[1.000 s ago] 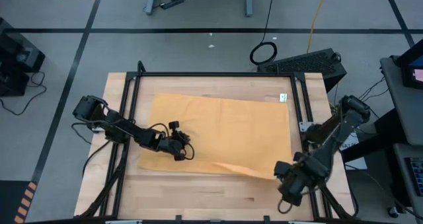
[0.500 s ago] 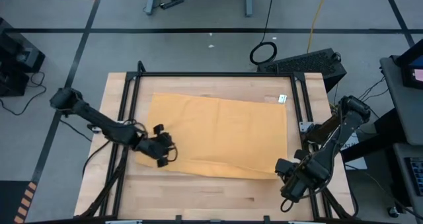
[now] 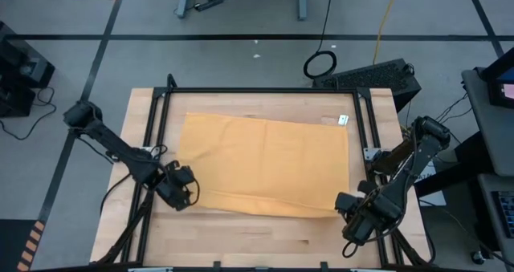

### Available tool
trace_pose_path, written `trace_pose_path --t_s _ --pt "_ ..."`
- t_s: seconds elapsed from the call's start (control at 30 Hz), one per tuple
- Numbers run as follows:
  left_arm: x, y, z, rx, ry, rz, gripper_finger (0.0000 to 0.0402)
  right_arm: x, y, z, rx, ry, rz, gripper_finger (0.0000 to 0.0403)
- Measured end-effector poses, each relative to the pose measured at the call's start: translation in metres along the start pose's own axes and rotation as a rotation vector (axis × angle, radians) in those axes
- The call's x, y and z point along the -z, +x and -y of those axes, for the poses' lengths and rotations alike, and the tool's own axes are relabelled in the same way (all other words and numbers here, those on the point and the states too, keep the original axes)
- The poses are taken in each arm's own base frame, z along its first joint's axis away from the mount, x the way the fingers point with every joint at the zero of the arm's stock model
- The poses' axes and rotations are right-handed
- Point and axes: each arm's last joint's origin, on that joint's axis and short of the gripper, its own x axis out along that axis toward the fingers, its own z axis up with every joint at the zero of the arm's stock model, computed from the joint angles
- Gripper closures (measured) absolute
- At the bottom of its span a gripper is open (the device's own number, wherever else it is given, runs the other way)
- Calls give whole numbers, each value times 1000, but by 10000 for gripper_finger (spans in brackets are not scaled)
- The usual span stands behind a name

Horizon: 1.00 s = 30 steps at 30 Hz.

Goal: Roll towel into tight, uniform cylinder
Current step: Roll the orange towel

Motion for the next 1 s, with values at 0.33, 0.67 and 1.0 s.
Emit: trace_pose_path --t_s 0.33,0.67,1.0 --pt "1 17 35 180 45 79 169 16 0 5 67 -48 -83 402" --pt "-3 -9 26 21 -3 25 169 30 1 5 92 -93 -99 402" --pt "11 -9 9 -97 -192 -166 169 29 1 5 99 -100 -51 402"
